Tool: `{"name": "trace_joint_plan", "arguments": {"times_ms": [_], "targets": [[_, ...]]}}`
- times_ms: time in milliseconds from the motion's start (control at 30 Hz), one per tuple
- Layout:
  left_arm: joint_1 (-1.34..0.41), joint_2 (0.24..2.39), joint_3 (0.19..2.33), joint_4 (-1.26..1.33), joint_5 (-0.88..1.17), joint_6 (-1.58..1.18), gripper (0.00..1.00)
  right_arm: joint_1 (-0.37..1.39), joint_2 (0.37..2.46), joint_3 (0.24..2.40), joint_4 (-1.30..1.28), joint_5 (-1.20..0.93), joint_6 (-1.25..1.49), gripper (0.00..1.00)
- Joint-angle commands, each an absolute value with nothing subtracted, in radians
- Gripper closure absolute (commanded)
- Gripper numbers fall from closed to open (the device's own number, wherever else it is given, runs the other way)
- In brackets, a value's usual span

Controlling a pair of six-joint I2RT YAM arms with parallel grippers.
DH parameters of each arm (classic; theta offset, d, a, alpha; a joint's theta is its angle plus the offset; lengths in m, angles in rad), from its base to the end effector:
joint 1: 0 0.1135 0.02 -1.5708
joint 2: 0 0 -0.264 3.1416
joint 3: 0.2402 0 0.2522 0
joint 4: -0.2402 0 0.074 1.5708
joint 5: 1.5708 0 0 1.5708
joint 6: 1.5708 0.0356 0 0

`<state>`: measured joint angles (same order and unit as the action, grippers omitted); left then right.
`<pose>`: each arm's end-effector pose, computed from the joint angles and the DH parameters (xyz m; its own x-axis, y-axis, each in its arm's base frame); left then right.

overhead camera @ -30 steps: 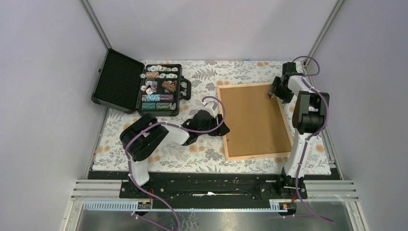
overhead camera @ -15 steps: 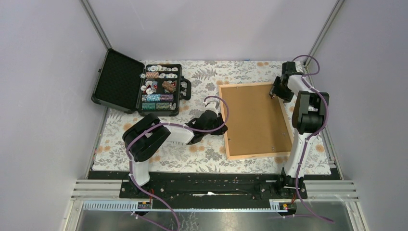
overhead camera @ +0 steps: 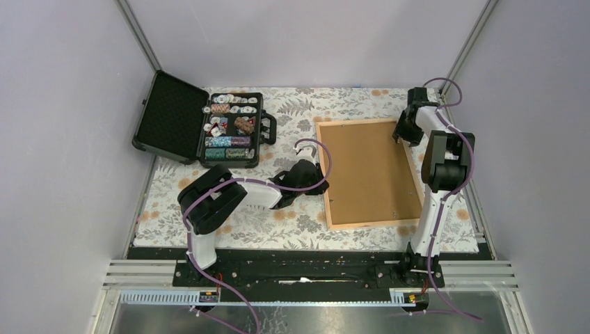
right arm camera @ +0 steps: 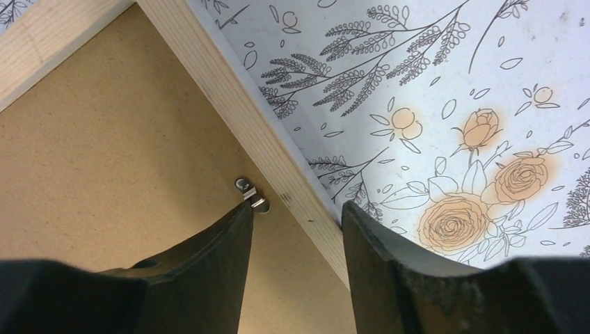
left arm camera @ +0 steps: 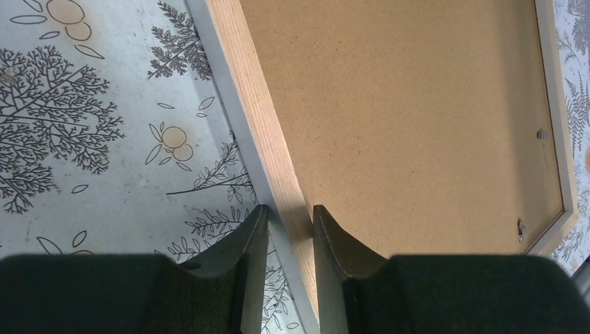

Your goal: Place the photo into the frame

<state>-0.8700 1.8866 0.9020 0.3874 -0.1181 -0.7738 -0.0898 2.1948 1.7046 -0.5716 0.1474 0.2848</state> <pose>0.2469 -0.2861 0.1321 -0.7459 -0.1921 -0.6378 0.2446 0.8116 -0.5305 0.4695 -0.0475 0.1700 -0.7897 0.3502 -0.5037 0.3979 0.9173 0.0138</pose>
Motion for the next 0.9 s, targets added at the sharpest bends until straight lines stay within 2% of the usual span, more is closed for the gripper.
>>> {"name": "trace_joint_plan", "arguments": {"times_ms": [0, 333, 467, 533, 667, 867], "targets": [[-0.859, 1.924, 0.903, 0.269, -0.206, -0.750, 0.81, -0.075, 2.206, 1.712, -0.602, 0.149, 0.279, 0.49], [-0.859, 1.921, 0.904, 0.264, -0.211, -0.750, 0.81, -0.076, 2.234, 1.741, -0.601, 0.165, 0.243, 0.75], [-0.859, 1.925, 0.906, 0.264, -0.205, -0.749, 0.81, -0.076, 2.233, 1.750, -0.601, 0.139, 0.243, 0.80], [-0.859, 1.926, 0.909, 0.264, -0.200, -0.746, 0.82, -0.075, 2.216, 1.740, -0.601, 0.117, 0.245, 0.74], [-0.858, 1.926, 0.911, 0.264, -0.194, -0.744, 0.82, -0.072, 2.156, 1.671, -0.556, 0.102, 0.248, 0.44], [-0.858, 1.924, 0.907, 0.267, -0.195, -0.745, 0.83, -0.072, 2.208, 1.707, -0.562, 0.132, 0.239, 0.41]]}}
